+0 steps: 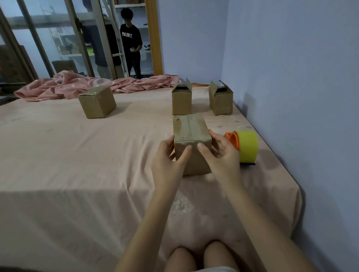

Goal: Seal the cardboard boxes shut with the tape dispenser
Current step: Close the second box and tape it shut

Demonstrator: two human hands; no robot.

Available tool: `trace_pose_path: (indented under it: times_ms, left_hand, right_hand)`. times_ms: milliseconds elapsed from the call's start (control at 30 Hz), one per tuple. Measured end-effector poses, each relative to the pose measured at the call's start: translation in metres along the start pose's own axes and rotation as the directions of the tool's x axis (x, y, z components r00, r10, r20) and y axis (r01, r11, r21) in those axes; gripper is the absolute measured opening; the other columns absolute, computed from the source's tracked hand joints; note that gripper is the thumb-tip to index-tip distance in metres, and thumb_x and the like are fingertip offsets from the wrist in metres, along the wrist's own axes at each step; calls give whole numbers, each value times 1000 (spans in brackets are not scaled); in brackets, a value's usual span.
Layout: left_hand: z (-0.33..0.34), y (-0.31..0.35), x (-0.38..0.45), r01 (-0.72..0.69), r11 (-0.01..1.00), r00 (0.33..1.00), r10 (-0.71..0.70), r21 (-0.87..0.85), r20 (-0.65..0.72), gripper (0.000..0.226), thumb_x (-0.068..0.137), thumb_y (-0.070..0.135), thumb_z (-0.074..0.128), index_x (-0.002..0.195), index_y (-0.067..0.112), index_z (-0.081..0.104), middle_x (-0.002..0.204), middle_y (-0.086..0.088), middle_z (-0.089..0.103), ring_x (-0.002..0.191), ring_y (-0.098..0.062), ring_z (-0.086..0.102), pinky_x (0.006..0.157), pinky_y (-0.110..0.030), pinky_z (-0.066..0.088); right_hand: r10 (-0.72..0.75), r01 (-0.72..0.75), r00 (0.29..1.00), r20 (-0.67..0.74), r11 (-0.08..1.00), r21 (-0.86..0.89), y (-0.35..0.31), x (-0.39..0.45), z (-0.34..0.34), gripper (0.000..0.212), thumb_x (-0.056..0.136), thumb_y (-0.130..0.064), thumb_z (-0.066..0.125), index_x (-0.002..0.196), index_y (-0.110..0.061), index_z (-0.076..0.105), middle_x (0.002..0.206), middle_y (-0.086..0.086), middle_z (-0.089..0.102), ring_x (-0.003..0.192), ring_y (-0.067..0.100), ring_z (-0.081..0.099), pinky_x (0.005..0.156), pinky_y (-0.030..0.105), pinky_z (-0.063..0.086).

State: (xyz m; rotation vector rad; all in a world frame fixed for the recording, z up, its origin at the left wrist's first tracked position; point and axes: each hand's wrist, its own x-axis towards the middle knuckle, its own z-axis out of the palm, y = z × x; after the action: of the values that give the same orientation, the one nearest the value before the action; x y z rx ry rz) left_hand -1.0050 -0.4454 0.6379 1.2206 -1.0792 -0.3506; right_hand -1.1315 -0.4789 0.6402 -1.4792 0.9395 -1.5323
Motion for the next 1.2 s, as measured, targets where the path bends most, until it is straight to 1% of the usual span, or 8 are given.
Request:
trace_pose_path:
  times_ms: [167,400,533,667,767,900,1067,1200]
  left_hand:
    - [-7,12,14,163,984,984,-155,-78,91,50,73,69,50,93,26,63,95,13,68,95,-5,64,83,-34,53]
    - [-8,13,24,80,987,989,-95,136,110,35,78,41,74,101,22,54,99,16,62,94,-4,63,72,-20,54]
    - [-10,11,25,-85,955,992,55,283,113,38,81,39,71,109,17,58,100,13,63,87,-4,62,65,-8,48]
    - [-8,3,18,-346,780,937,314,522,152,42,89,37,59,114,3,61,107,-9,68,90,-25,67,67,-35,53]
    - [-3,0,9,-395,728,909,397,560,126,41,90,34,57,113,1,60,101,-12,68,75,-29,67,56,-30,47]
    - [0,-5,4,-293,803,954,284,519,101,50,85,36,67,126,9,55,117,-4,65,89,-19,66,66,-28,50]
    - [-5,0,13,-62,978,998,54,201,44,43,74,29,79,113,19,63,109,9,67,100,-9,65,77,-31,56]
    - [-11,0,20,30,999,996,-34,43,81,32,77,15,78,107,15,68,103,9,69,97,-11,67,84,-36,56]
  right_hand:
    - [64,-64,998,-3,997,41,-14,12,-6,27,84,-39,65,105,-21,65,98,-12,69,90,-7,63,72,7,48]
    - [52,-51,997,54,998,-27,-15,23,-14,26,75,-8,76,97,-18,66,103,-3,68,96,0,64,81,13,51]
    - [-27,38,996,89,991,-127,-9,24,-18,30,76,-8,75,105,-14,65,117,2,64,99,3,62,80,10,50]
    - [-118,146,987,106,937,-318,-2,23,-15,39,81,-18,72,119,-11,62,125,3,62,109,10,61,91,26,52]
    - [-186,219,975,121,894,-392,3,17,-12,45,87,-28,65,128,-13,55,130,2,58,114,14,59,89,30,54]
    - [-229,234,971,66,862,-449,6,6,-2,68,75,-54,66,129,-15,51,129,-1,59,111,11,59,84,27,55]
    - [-223,192,974,-33,898,-396,8,12,1,55,75,-39,73,122,-14,60,127,-2,60,113,5,55,90,21,50]
    - [-202,190,979,-8,933,-305,7,14,-4,41,81,-25,72,118,-10,63,125,3,62,114,10,58,93,36,52]
